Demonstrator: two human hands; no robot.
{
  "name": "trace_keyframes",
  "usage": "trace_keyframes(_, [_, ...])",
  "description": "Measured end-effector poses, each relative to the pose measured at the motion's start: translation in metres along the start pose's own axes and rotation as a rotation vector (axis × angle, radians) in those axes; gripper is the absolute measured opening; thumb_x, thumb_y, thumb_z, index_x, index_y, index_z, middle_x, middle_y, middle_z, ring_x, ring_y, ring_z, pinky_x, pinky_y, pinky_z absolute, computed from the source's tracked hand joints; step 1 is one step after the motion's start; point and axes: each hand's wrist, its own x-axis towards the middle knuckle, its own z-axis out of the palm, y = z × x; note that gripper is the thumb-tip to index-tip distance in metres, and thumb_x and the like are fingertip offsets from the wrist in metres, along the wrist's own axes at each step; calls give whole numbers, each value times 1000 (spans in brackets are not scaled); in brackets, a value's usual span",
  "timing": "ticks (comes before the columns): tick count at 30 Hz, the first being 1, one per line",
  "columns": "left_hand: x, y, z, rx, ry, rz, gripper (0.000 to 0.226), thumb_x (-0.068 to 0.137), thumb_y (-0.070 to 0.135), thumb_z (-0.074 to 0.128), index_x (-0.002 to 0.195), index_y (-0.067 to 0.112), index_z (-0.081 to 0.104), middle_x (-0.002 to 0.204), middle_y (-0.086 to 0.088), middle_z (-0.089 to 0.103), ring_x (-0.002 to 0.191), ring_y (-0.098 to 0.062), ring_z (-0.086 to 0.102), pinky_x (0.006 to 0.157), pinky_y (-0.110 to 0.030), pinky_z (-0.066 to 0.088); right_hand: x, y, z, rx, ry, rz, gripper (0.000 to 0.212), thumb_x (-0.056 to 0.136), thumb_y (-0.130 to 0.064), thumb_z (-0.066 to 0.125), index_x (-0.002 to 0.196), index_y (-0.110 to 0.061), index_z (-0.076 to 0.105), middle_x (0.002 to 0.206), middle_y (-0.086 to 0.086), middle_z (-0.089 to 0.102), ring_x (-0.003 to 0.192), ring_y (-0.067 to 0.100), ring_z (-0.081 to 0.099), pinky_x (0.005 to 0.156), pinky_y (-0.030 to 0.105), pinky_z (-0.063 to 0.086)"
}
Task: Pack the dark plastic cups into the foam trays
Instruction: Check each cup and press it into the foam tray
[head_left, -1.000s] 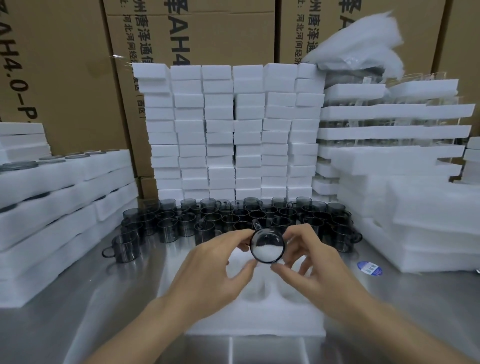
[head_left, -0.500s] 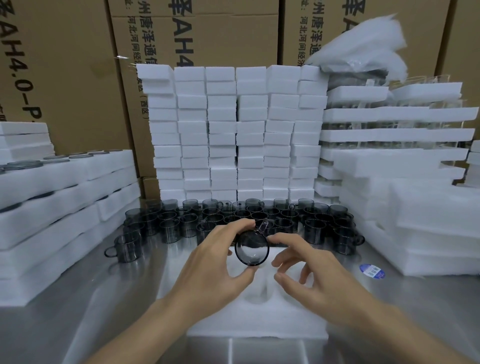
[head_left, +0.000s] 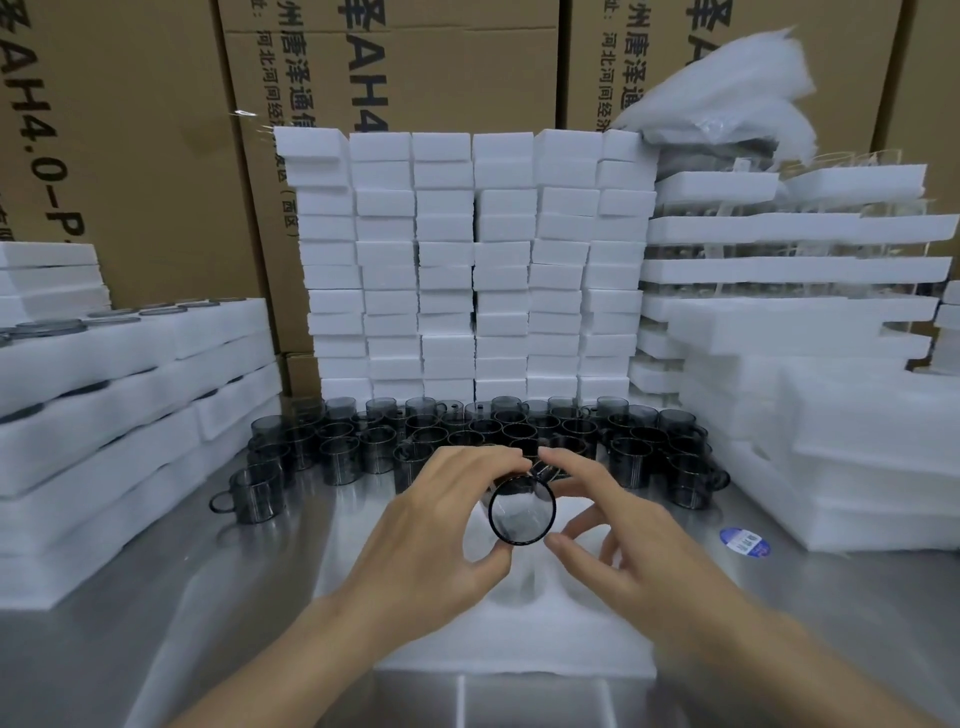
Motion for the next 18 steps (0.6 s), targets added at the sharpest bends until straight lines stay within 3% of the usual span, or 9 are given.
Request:
trace_keyframes(5, [0, -2, 2, -53, 1, -20, 70, 87, 20, 78, 150, 36, 52, 146, 28, 53, 139, -5, 50, 102, -12, 43, -3, 2, 2, -8, 35, 34, 60, 95, -65, 55, 149, -68, 28, 127, -43, 56, 70, 7, 71, 70, 30, 57])
trace_keyframes(9, [1, -5, 4, -140, 15, -68, 71, 89, 17, 76, 151, 40, 50, 148, 25, 53, 139, -10, 54, 97, -16, 49, -4, 0, 2, -17, 61, 33, 62, 97, -61, 56, 151, -68, 26, 123, -44, 57, 69, 9, 70, 68, 22, 52])
trace_keyframes(14, [1, -9, 6, -161, 33, -118, 72, 89, 23, 76, 151, 48, 48, 146, 28, 55, 138, -10, 55, 96, -21, 51, -2, 0, 1, 4, 90, 6, 66, 99, -50, 60, 155, -62, 28, 136, -37, 54, 77, 8, 71, 63, 14, 51])
trace_keyframes(18, [1, -9, 6, -140, 40, -118, 71, 90, 30, 75, 150, 52, 46, 146, 31, 55, 137, -8, 54, 91, -21, 53, -2, 2, 2, 12, 99, -6, 66, 99, -48, 61, 155, -60, 29, 141, -33, 52, 82, 9, 71, 63, 16, 54])
